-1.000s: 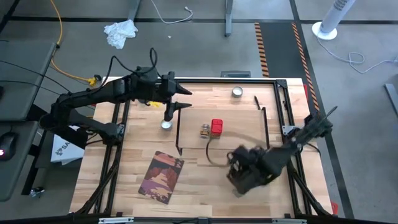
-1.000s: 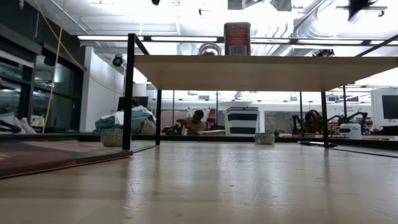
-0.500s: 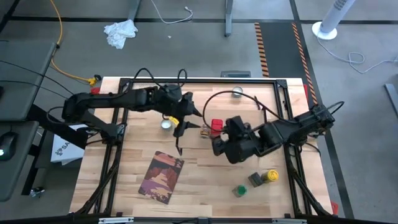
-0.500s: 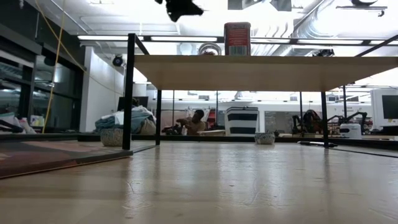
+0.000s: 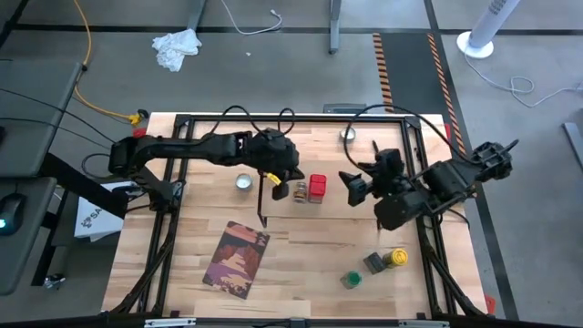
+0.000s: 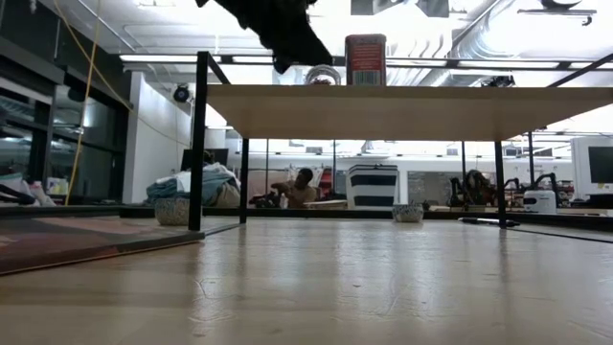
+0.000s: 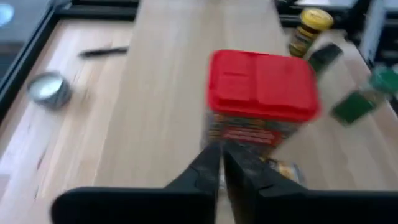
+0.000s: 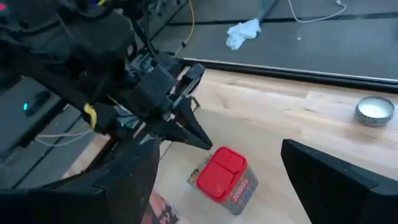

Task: Shelf spices
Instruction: Remove the red seasoning can from the shelf

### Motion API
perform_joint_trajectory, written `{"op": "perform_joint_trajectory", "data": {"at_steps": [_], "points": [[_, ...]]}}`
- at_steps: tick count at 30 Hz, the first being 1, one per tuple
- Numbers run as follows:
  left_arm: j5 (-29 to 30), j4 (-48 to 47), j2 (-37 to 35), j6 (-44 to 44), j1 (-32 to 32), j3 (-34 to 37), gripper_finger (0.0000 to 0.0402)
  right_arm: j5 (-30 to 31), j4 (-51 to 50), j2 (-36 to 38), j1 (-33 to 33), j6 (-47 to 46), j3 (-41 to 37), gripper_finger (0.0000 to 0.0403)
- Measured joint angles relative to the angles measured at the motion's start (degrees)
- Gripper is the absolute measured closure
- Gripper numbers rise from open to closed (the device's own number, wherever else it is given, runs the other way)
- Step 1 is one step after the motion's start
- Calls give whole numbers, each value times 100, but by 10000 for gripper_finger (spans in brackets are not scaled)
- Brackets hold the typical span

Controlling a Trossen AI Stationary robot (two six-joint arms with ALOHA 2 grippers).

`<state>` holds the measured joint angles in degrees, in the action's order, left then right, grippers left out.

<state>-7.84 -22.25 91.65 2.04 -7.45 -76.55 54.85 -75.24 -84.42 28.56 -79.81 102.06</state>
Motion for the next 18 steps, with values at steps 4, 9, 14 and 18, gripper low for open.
{"op": "perform_joint_trajectory", "data": {"at_steps": [4, 9, 14, 18], "points": [[97, 171, 139, -281, 54, -4, 398, -30, -201, -73, 74, -140, -3, 69], [90, -10, 148, -485, 328, -2, 401, -94, -422, -98, 87, -292, -4, 69], [533, 48, 130, -516, 629, -4, 401, -85, -703, -97, 85, -524, -4, 69], [605, 393, 271, -730, 825, -11, 401, -11, -708, -97, 87, -525, -4, 69]]}}
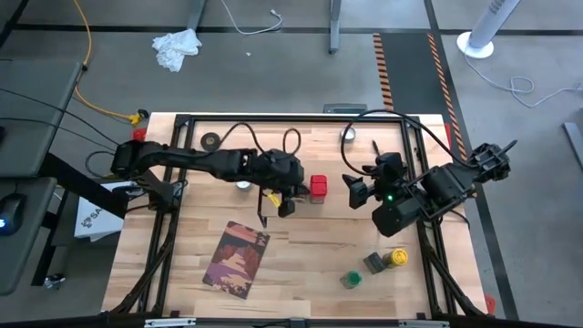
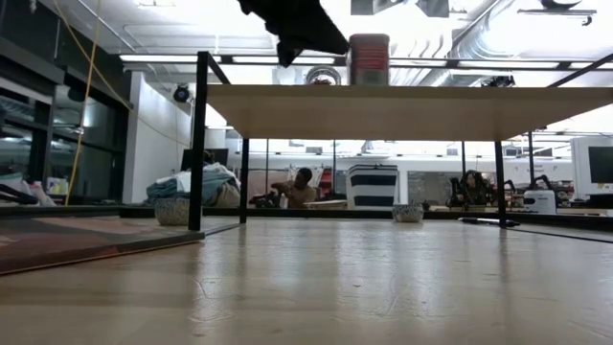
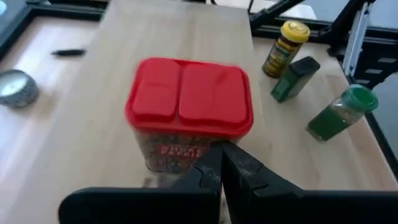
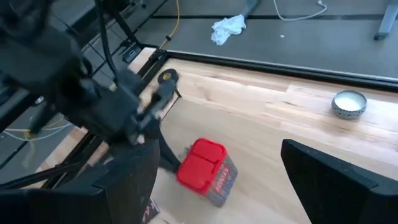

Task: Shelf spices
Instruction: Remove the red seasoning can from the shelf

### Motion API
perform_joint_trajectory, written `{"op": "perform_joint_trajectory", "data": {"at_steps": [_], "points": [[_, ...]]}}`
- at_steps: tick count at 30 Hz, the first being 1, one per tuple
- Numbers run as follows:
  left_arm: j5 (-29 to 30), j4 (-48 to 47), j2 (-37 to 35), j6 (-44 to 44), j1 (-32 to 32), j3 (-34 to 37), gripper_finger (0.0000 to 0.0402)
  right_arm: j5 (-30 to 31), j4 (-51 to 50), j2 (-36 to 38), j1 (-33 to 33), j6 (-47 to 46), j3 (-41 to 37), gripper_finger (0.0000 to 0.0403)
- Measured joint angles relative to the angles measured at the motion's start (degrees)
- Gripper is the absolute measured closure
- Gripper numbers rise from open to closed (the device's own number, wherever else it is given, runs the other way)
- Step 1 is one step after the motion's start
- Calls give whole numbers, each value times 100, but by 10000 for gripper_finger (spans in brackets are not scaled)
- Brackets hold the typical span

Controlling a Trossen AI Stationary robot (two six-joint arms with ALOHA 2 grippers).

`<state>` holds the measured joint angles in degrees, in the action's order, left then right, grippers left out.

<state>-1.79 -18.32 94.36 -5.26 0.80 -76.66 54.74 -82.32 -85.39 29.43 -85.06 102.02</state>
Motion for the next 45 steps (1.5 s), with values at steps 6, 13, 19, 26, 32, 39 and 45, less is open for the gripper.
{"op": "perform_joint_trajectory", "data": {"at_steps": [6, 13, 19, 26, 32, 39, 45], "points": [[81, 876, 485, -291, 148, 9, 401, -8, 0, -2, -2, -2, -2, 69], [-531, 1828, 542, -464, 174, 9, 401, -352, -146, -2, -17, 0, -2, 69], [-1047, 962, -518, 157, -7, 7, 401, -572, -186, -2, -254, 51, -9, 69], [316, -105, -2052, 981, -551, 2, 401, -1797, 463, -45, -1034, 1254, -450, 69], [882, -510, -2750, 993, -1042, 2, 401, -2338, 1399, -349, -1682, 2290, -645, 69], [913, -975, -2952, 716, -1212, 4, 401, -2925, 1683, -757, -1937, 2817, -645, 69], [850, -1065, -2926, 689, -1111, 7, 401, -2838, 1670, -915, -1869, 2631, -645, 69]]}}
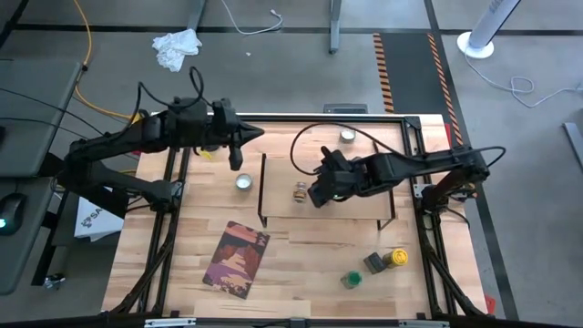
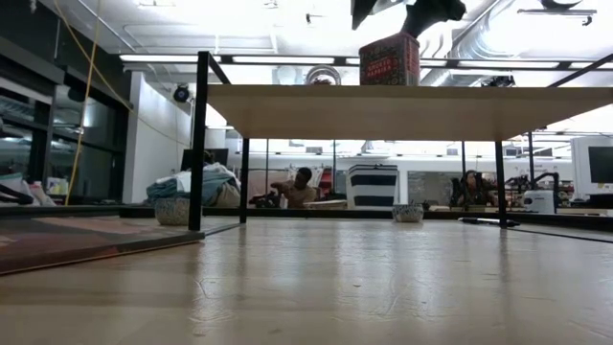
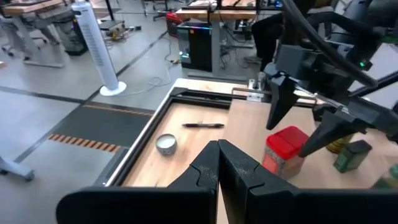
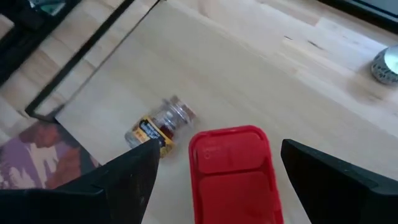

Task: Shelf spices
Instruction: Remove the red seasoning can from the shelf

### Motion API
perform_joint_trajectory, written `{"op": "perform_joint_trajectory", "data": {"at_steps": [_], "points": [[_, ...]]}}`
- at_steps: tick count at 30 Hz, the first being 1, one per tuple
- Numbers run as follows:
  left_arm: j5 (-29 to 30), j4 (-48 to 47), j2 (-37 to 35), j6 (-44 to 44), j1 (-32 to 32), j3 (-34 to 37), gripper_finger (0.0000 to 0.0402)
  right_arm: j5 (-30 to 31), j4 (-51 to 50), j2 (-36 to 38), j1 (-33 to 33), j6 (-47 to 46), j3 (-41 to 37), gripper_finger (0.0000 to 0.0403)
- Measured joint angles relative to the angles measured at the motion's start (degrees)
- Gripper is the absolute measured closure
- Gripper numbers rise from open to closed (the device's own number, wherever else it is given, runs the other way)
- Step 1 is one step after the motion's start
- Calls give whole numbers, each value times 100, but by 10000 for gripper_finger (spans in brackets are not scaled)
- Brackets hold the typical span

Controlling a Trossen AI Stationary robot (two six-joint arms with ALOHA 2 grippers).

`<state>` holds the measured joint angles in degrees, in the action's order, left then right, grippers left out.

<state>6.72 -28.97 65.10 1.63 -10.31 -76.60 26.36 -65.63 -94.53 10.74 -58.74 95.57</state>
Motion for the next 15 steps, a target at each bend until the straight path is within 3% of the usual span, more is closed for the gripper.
{"op": "perform_joint_trajectory", "data": {"at_steps": [15], "points": [[8, -85, 28, -157, 20, 0, 401, -41, -490, -219, 103, 421, 2, 69]]}}
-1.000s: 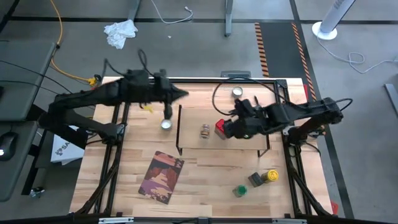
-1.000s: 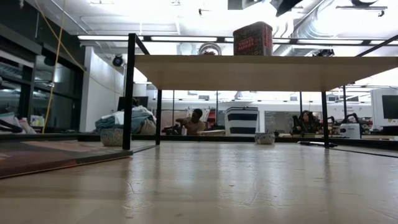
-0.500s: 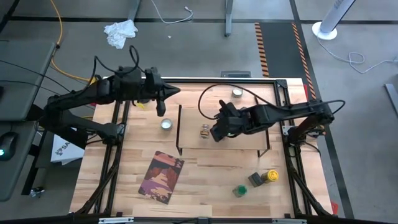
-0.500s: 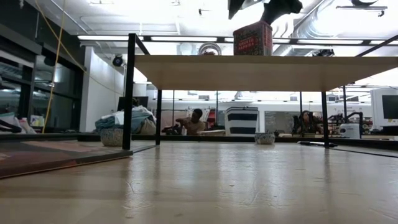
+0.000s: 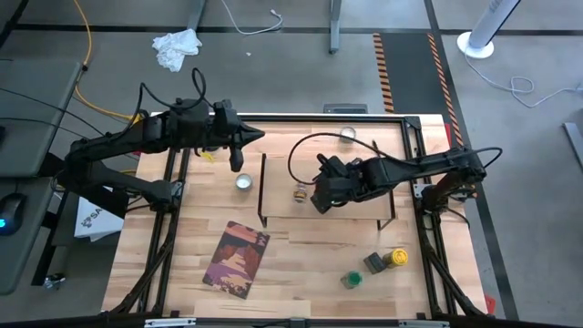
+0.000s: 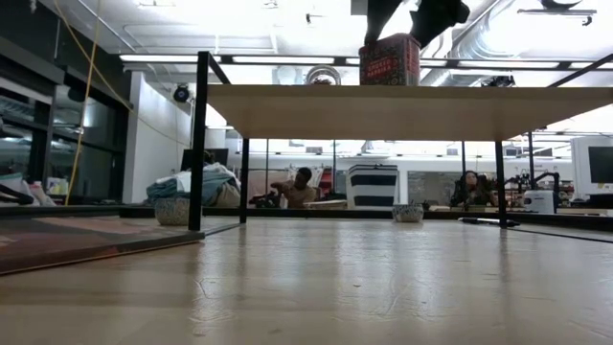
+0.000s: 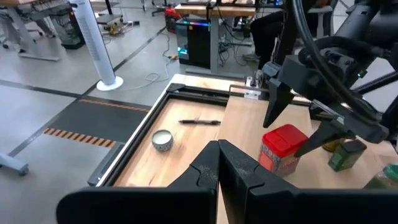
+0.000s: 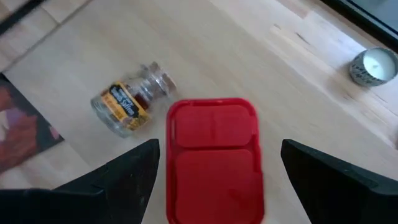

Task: Shelf spices
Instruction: Remove the red seasoning can from the shelf

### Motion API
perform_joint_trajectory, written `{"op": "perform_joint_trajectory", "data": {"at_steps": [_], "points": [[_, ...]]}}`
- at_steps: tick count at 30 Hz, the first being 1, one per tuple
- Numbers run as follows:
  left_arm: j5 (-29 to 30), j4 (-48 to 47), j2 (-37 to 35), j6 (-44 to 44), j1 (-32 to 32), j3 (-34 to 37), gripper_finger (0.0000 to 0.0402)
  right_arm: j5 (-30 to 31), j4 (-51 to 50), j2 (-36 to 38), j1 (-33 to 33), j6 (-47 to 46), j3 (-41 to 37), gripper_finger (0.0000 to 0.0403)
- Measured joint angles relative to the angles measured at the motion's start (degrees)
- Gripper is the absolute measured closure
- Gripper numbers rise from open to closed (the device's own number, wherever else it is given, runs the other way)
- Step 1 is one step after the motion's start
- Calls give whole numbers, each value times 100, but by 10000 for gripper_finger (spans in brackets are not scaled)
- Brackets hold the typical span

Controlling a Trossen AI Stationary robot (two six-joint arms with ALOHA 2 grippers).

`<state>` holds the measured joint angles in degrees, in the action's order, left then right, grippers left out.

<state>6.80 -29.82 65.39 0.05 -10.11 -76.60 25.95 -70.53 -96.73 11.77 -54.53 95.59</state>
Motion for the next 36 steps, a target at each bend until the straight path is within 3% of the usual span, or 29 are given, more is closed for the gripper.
{"op": "perform_joint_trajectory", "data": {"at_steps": [9, 17, 25, 31, 36], "points": [[10, -87, 2, -127, 0, 0, 401, 96, 44, -508, 111, -16, 0, 82], [7, -65, 114, -289, 0, 0, 401, 510, -170, -439, 492, -612, -1, 209], [-403, -12, 400, -340, 0, 0, 401, 347, -159, -257, 1789, -1214, 512, 209], [-493, 8, 567, -118, 0, 2, 401, 295, -169, -395, 2901, -2732, 578, 209], [-486, 12, 597, 52, 2, 2, 401, 508, -364, -788, 3019, -3523, 349, 209]]}}
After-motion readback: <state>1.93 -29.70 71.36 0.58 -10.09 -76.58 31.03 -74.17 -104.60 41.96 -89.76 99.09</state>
